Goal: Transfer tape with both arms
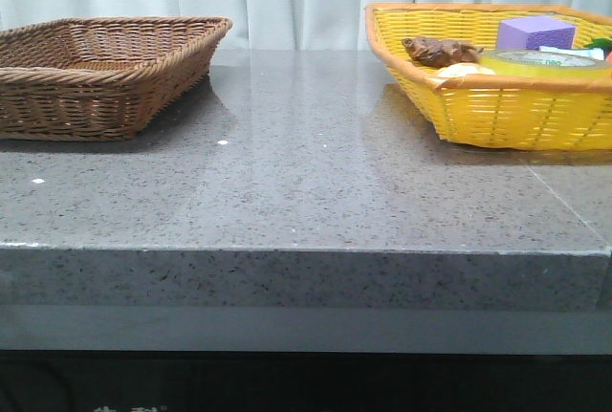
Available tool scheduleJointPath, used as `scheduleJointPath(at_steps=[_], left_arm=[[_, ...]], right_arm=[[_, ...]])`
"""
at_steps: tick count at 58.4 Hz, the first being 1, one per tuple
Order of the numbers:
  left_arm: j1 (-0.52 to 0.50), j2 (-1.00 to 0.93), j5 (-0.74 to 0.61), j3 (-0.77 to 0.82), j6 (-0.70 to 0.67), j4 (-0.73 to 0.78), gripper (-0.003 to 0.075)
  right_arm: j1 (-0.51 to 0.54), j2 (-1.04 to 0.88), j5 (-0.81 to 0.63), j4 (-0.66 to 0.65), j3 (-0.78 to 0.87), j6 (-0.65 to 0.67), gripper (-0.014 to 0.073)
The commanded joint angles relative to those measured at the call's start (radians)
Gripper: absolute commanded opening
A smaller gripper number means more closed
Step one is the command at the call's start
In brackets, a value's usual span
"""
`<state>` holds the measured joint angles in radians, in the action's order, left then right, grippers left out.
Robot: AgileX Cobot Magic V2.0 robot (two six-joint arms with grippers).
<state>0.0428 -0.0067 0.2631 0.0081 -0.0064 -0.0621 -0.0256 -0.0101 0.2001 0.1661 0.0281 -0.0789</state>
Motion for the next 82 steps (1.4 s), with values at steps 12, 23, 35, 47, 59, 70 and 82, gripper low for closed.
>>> scheduleJointPath(at_steps=[12, 23, 35, 47, 59, 70, 82], left_arm=[[0.0, -0.017, -0.086, 0.04, -0.011, -0.01, -0.002], [0.0, -0.017, -0.086, 0.04, -0.011, -0.01, -0.002], [0.0, -0.017, -0.086, 0.04, -0.011, -0.01, -0.002], [0.0, -0.017, -0.086, 0.04, -0.011, -0.01, -0.002], [0.0, -0.017, -0.086, 0.04, -0.011, -0.01, -0.002], [0.0, -0.017, -0.088, 0.04, -0.011, -0.01, -0.002], [0.0, -0.017, -0.12, 0.04, -0.011, -0.01, -0.002]], right_arm=[[0.003, -0.027, -0.079, -0.006, -0.026, -0.012, -0.0046], [0.003, -0.027, -0.079, -0.006, -0.026, -0.012, -0.0046], [0.003, -0.027, -0.079, -0.006, -0.026, -0.012, -0.0046], [0.003, -0.027, -0.079, -0.006, -0.026, -0.012, -0.0046], [0.003, -0.027, -0.079, -0.006, -0.026, -0.012, -0.0046], [0.003, -0.027, -0.079, -0.006, -0.026, -0.012, -0.0046], [0.003, -0.027, -0.097, -0.007, -0.026, -0.012, -0.0046]])
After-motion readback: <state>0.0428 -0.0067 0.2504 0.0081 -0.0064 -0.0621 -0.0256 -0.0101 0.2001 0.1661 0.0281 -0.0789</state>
